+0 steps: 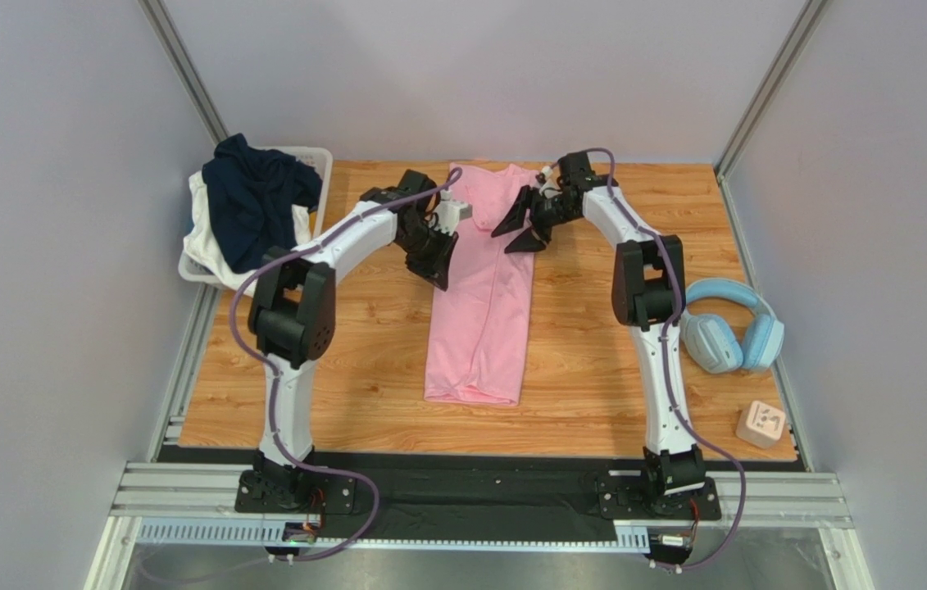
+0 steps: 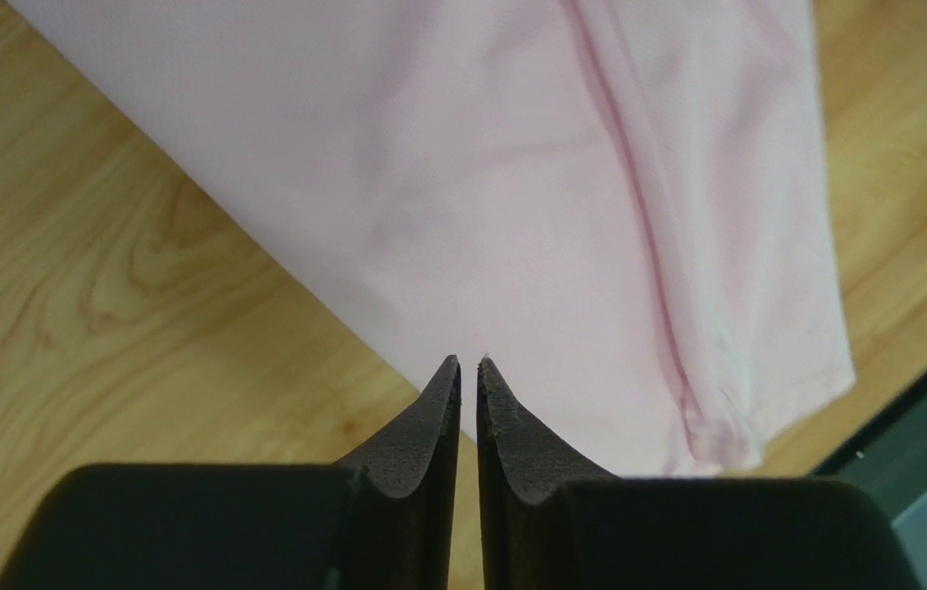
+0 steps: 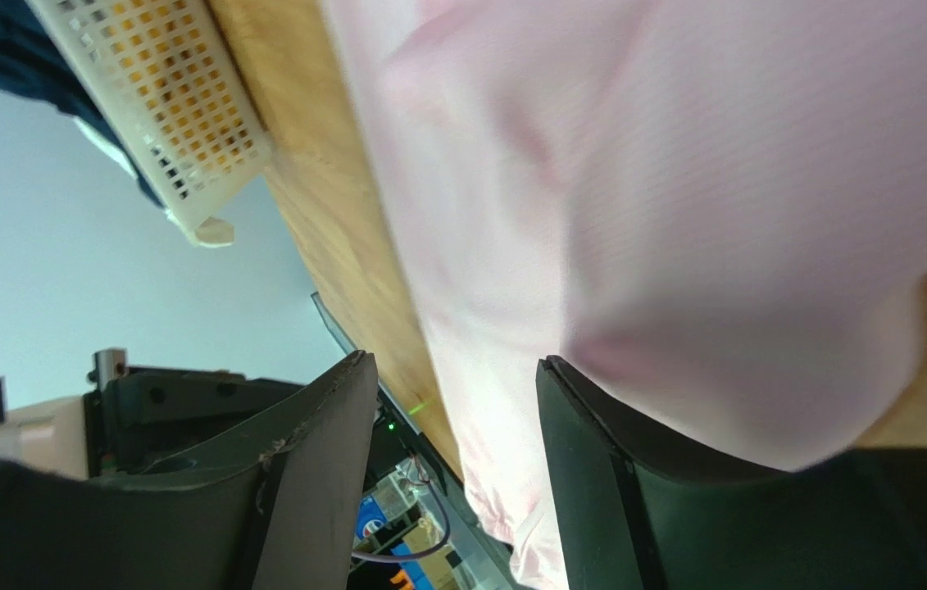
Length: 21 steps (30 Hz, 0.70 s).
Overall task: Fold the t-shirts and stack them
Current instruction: Grab the bottom of the folded rectangular tshirt with both arms
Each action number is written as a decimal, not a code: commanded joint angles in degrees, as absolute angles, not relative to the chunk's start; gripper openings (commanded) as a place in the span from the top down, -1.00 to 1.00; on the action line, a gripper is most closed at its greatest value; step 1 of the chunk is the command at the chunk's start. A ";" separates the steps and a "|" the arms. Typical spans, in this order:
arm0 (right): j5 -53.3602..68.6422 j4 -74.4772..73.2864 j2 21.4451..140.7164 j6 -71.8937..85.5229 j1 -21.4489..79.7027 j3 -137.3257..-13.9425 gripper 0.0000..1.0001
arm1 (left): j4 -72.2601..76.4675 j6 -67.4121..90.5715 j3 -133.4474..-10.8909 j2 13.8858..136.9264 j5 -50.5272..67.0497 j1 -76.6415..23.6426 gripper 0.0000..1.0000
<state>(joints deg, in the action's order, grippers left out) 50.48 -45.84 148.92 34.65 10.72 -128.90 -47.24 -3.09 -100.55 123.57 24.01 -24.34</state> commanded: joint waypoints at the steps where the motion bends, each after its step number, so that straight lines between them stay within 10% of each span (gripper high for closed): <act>1: 51.42 -44.30 136.77 34.54 12.04 -128.77 -0.15 | -48.95 -3.52 -97.74 106.46 29.25 -24.17 0.69; 21: 26.90 -33.58 83.24 39.98 25.75 -49.42 -0.04 | -47.82 -8.52 -58.89 79.37 24.79 -31.99 -0.20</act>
<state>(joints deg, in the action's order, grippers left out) 32.14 -40.62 90.67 34.57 26.37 -55.35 -51.20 -6.46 -60.14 81.87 27.59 -30.52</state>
